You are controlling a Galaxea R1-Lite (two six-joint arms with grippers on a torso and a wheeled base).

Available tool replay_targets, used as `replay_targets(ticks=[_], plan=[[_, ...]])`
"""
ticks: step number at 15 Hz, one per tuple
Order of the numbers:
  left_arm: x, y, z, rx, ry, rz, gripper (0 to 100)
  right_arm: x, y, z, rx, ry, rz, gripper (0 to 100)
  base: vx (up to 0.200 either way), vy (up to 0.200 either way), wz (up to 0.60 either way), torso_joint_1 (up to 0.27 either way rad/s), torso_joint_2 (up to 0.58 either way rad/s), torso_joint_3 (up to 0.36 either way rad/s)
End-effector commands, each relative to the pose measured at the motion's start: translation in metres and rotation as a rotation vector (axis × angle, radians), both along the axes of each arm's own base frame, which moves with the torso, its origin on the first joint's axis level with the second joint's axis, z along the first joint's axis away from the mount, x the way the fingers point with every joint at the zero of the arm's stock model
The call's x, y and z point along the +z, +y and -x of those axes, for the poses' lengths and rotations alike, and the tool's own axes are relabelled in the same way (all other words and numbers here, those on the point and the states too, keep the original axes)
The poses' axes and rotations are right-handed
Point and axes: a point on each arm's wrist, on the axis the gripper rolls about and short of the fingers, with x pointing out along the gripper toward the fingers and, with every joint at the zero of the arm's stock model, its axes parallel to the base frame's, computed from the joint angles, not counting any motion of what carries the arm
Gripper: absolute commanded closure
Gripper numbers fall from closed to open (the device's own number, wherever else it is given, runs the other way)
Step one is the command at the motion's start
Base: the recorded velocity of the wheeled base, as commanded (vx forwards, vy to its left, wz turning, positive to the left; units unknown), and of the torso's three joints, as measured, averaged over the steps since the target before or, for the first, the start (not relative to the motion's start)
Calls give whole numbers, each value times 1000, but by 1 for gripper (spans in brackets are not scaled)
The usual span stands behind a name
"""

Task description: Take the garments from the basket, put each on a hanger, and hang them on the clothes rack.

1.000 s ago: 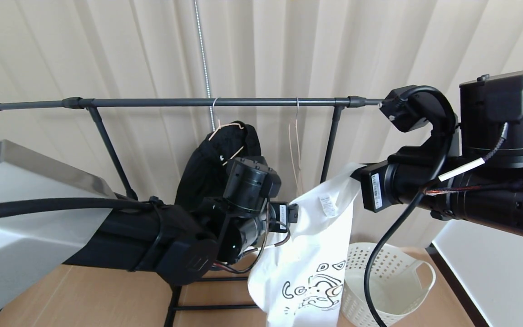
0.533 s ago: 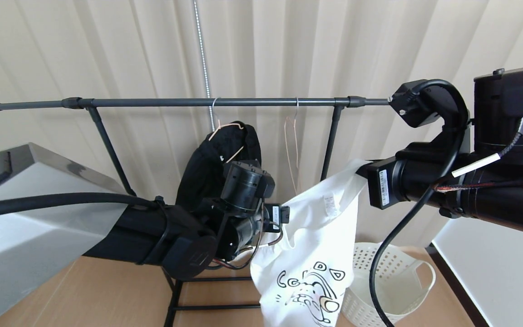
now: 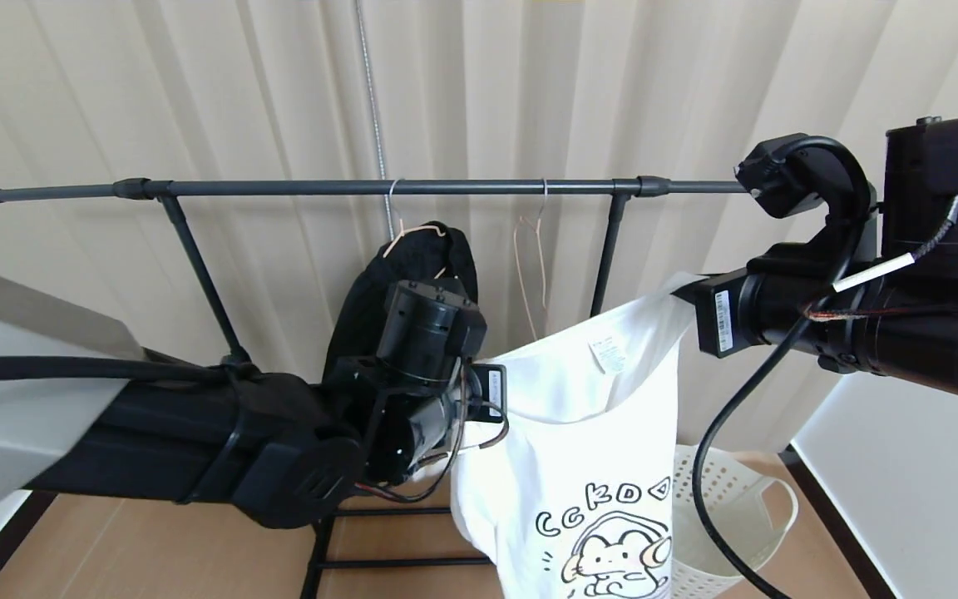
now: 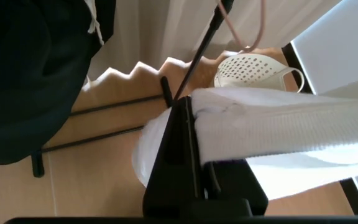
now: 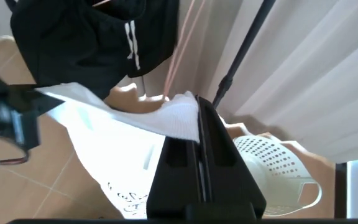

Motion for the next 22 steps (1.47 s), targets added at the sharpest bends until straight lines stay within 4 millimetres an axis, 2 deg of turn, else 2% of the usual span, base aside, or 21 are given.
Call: replay_targets(ticks=[1, 4, 6, 9, 13, 16, 22], plan=[[37, 18, 21, -13, -76, 40, 100, -8, -5, -4, -14, -2, 38, 100, 0, 0, 0, 0, 0, 0], [70, 34, 35, -23, -162, 60, 100, -23, -2, -9, -4, -25, 72, 100, 0, 0, 0, 0, 0, 0], [79, 38, 40, -3, -193, 63, 100, -27, 9, -9, 14, -42, 65, 100, 0, 0, 0, 0, 0, 0], [85, 48, 49, 54, -228, 35, 100, -22, 24, -9, 7, -123, 18, 100, 0, 0, 0, 0, 0, 0], [106, 62, 64, 43, -296, 34, 100, -8, 33, -13, -7, -241, -111, 100, 0, 0, 0, 0, 0, 0], [110, 67, 72, 46, -311, 26, 100, 4, 37, -3, 1, -279, -168, 100, 0, 0, 0, 0, 0, 0], [108, 65, 68, 51, -307, 19, 100, -1, 32, 2, -31, -257, -115, 100, 0, 0, 0, 0, 0, 0]])
